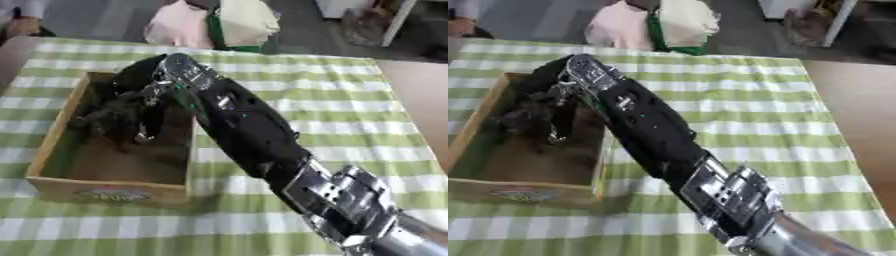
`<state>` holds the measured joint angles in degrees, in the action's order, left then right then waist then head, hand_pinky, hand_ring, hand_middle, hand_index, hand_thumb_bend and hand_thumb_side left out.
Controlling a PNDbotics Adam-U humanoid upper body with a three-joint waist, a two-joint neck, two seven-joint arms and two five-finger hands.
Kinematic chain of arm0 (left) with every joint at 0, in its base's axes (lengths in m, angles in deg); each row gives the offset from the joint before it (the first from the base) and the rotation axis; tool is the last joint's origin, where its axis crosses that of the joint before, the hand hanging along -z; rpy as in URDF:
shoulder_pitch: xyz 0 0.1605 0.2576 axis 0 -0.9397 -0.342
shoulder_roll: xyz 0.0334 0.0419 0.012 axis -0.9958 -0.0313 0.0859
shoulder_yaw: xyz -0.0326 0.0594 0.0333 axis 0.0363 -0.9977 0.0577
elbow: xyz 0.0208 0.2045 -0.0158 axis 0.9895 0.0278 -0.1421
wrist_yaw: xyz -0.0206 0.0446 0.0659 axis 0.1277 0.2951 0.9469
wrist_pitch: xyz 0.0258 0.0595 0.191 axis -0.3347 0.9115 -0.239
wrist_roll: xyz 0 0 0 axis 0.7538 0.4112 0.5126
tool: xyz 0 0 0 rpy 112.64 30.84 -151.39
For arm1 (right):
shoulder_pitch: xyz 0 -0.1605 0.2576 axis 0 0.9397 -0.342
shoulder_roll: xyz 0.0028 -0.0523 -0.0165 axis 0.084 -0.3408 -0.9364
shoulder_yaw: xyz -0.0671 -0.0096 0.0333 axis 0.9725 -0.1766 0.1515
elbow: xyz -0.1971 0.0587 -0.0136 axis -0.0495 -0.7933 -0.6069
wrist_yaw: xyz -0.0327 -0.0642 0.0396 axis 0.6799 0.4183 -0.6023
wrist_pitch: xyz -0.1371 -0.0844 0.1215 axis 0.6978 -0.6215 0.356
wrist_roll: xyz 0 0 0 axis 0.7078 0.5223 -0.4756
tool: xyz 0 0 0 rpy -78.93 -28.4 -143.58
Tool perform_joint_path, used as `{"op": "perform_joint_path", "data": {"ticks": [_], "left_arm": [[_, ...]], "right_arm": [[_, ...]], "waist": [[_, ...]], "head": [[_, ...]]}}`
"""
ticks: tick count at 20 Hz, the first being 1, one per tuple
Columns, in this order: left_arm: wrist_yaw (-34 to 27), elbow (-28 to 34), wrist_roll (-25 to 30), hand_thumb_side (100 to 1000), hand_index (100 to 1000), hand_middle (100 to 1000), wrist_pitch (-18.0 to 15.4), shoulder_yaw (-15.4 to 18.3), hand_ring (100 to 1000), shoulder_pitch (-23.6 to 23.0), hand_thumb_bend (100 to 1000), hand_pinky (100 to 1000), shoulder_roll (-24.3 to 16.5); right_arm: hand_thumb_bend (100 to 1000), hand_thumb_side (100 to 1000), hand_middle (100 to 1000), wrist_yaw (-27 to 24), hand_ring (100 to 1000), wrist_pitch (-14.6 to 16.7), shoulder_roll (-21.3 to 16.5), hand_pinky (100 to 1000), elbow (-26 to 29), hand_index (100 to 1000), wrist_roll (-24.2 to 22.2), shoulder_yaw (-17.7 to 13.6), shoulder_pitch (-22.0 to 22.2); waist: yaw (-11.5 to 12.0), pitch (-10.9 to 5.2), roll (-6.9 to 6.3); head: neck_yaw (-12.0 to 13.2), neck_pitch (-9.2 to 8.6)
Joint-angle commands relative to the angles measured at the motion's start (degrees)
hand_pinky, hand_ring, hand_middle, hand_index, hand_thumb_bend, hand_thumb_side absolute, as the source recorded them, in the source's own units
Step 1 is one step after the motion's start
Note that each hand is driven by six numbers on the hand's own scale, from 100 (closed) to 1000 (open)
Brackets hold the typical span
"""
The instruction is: Pick up objects on the table and place them in the box.
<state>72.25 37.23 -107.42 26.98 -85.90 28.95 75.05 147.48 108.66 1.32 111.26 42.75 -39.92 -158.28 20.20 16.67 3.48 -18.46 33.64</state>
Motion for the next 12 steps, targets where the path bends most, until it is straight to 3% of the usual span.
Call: {"op": "perform_joint_path", "data": {"ticks": [1,6,12], "left_arm": [[-0.04,0.96,0.19,740,776,663,0.04,0.01,561,0.36,266,450,-0.66],[0.03,0.96,0.07,739,775,663,0.14,0.14,561,-0.13,266,450,-0.81],[0.35,0.96,-0.35,738,775,662,0.32,0.45,561,-0.96,264,450,-1.07]], "right_arm": [[244,566,962,-4.04,1000,-0.7,-0.9,973,5.03,1000,1.14,0.32,-1.53],[107,636,934,-11.95,976,-3.67,-3.51,941,12.1,990,0.97,0.04,-1.48],[100,633,868,-26.93,915,-10.61,-10.22,886,24.3,933,0.97,-1.17,-0.26]], "waist": [[-0.13,-1.53,-0.58],[-0.86,-2.2,-0.96],[-2.52,-2.97,-1.68]], "head": [[0.22,-0.34],[1.11,0.21],[3.86,1.11]]}}
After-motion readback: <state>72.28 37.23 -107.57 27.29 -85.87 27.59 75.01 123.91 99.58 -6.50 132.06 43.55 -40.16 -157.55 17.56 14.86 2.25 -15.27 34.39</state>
